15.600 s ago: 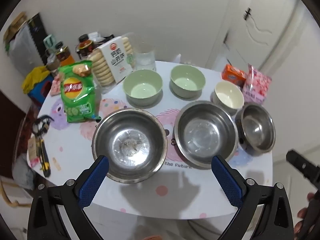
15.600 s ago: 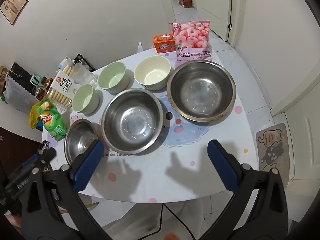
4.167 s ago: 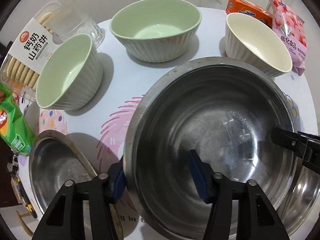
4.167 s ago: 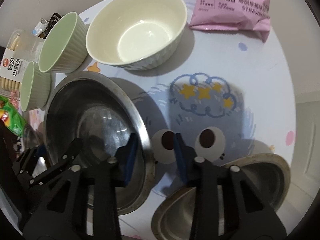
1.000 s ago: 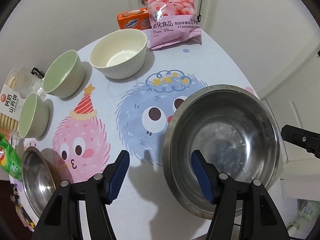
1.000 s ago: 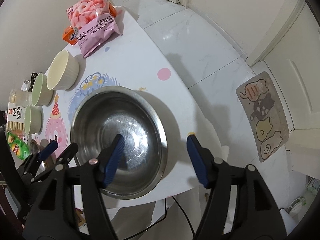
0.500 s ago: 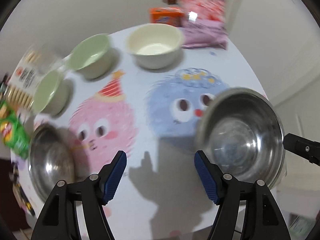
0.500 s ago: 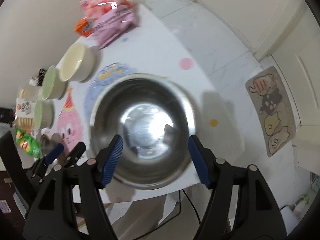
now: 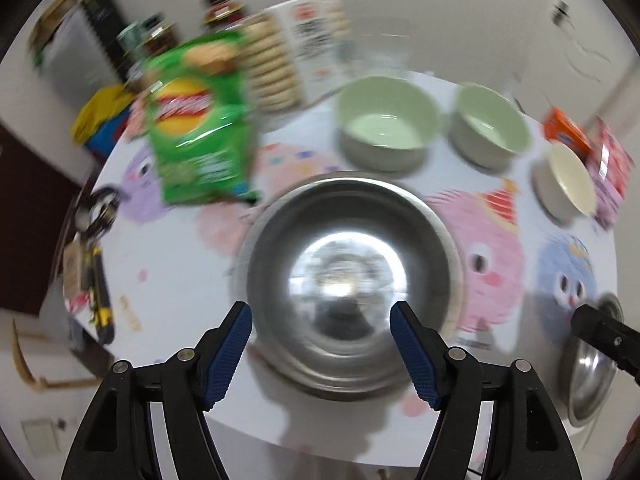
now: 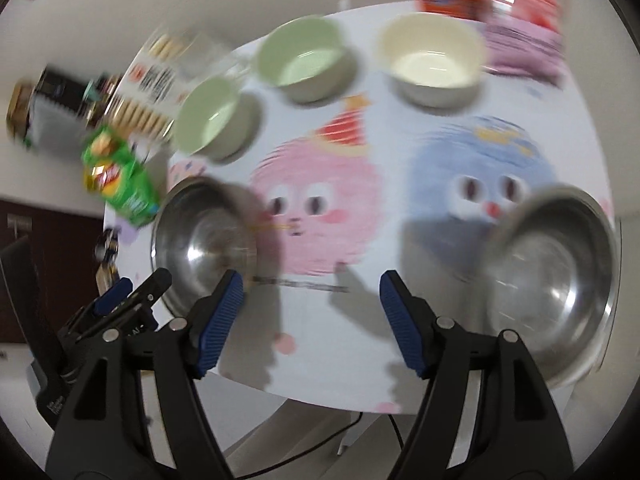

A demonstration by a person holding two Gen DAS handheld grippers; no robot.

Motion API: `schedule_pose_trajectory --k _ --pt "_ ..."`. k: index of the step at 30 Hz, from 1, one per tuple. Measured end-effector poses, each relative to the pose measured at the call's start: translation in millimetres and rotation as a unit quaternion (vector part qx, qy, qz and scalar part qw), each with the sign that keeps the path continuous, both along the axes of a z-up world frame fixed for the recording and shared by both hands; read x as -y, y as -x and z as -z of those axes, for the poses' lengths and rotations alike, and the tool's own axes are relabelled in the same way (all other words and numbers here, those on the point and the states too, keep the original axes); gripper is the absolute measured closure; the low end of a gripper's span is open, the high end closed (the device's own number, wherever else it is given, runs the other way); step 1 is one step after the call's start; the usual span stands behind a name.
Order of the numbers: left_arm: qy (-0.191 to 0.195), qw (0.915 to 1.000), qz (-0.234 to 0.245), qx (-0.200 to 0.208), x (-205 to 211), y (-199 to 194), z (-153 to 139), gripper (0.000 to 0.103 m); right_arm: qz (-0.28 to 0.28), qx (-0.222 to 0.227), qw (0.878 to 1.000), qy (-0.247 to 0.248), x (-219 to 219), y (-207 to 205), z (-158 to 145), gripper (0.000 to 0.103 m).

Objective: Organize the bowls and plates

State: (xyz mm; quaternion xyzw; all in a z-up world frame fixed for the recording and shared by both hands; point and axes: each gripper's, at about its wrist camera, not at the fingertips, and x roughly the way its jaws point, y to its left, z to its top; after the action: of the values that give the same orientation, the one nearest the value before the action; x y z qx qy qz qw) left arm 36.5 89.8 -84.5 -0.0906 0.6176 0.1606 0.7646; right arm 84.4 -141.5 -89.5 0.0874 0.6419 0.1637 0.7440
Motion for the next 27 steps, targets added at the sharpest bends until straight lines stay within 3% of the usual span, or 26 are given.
schedule_pose_trajectory --k 5,11,22,27 --pt "0.003 0.9994 -0.035 -0.002 -47.0 12.7 8.8 0.03 -0.047 -0.01 0.999 0.011 -53.1 -4.2 13.1 0.031" --pt "0.007 0.9993 -0.038 -0.001 -66.5 16.1 16.8 0.03 -0.065 -0.022 0.997 0.034 -84.8 -4.3 25.8 0.031" --pt "0.011 0.9999 -0.002 -0.01 -56.4 4.8 50.7 0.03 -0.059 -0.032 0.996 0.059 -87.4 -18.2 59.8 0.031" --pt "0.004 0.9997 0.016 -0.019 -52.5 -3.2 65.8 0.03 -0.046 -0.062 0.996 0.05 -83.6 -22.0 81.6 0.031"
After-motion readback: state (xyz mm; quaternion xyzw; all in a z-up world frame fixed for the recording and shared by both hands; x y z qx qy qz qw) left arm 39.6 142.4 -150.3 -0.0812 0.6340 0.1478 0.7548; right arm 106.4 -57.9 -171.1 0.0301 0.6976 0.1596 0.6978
